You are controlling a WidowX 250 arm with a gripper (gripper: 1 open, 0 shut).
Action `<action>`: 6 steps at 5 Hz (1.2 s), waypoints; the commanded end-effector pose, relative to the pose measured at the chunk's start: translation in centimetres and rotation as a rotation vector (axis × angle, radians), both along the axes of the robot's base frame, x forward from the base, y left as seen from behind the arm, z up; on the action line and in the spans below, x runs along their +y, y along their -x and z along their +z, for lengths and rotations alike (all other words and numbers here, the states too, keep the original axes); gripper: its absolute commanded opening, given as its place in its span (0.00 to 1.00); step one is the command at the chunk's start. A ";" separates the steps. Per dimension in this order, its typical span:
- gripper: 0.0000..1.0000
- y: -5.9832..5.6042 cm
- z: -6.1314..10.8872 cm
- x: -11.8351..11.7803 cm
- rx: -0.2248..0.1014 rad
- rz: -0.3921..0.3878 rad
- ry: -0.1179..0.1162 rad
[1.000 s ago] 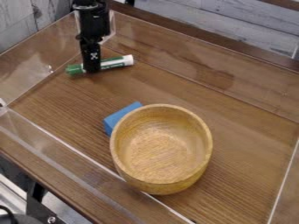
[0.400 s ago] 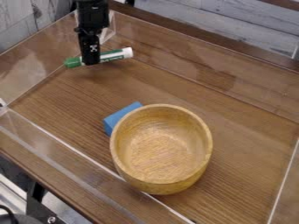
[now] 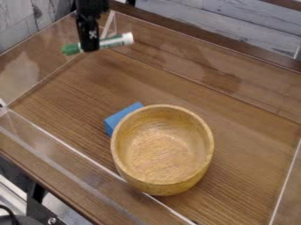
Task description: Put the green marker in the brown bowl
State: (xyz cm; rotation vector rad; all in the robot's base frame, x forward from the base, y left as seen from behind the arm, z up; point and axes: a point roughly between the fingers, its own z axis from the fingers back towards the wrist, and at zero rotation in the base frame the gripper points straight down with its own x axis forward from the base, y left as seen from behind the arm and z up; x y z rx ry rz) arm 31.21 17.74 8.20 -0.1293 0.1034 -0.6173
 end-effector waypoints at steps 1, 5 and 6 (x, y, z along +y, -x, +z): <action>0.00 0.8 4.2 -2.2 -0.080 0.012 -0.041; 0.00 7.3 7.4 -12.5 -0.079 0.025 -0.037; 0.00 8.7 7.7 -14.4 -0.076 0.031 -0.031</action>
